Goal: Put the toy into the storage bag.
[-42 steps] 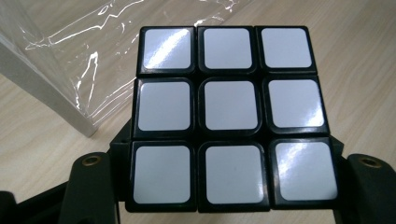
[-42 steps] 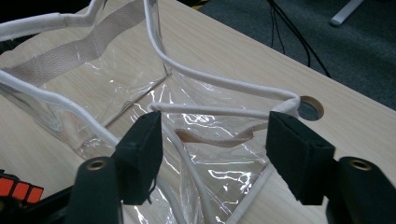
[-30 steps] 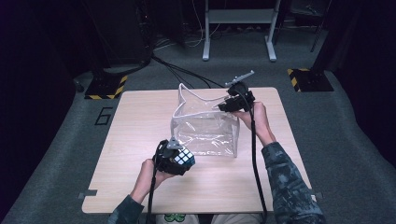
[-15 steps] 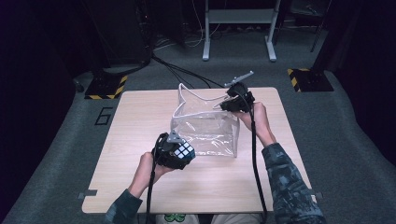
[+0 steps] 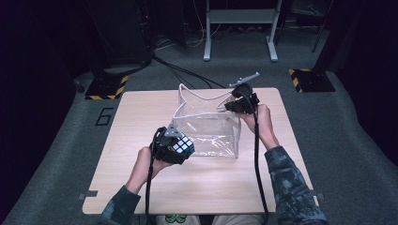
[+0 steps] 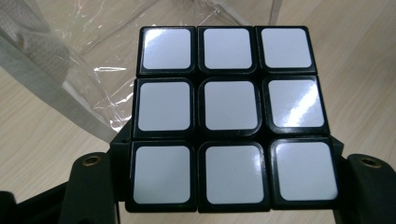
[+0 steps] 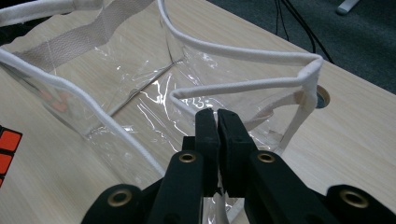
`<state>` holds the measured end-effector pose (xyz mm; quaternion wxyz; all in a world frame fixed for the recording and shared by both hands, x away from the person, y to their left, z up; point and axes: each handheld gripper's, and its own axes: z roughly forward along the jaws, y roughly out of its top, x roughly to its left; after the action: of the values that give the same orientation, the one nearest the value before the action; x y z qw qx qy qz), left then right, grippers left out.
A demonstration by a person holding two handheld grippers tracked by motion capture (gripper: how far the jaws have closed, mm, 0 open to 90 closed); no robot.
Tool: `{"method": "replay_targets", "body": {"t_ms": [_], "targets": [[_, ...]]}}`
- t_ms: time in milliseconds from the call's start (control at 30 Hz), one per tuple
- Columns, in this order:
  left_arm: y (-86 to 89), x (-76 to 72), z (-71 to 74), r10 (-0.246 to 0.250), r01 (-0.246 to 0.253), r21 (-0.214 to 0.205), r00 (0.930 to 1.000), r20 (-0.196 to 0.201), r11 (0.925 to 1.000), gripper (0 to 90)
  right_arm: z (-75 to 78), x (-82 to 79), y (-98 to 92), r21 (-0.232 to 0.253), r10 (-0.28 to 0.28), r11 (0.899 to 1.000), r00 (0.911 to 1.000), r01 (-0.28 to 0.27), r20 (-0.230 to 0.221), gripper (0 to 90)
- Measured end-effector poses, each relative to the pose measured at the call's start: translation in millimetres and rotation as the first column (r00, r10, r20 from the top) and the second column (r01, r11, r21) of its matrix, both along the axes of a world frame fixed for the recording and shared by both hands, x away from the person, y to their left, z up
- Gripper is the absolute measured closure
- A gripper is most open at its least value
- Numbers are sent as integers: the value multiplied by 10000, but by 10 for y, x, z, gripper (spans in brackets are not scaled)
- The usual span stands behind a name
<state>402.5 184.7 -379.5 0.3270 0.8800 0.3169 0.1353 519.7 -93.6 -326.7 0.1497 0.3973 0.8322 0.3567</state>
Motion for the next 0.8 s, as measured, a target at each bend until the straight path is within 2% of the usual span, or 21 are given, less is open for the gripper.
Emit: {"method": "replay_targets", "body": {"t_ms": [800], "targets": [[67,138,360,22,-17,-295,9998,201,9996,339,-5,-81,-105,172,-728,9972,9973,726,116,877]]}}
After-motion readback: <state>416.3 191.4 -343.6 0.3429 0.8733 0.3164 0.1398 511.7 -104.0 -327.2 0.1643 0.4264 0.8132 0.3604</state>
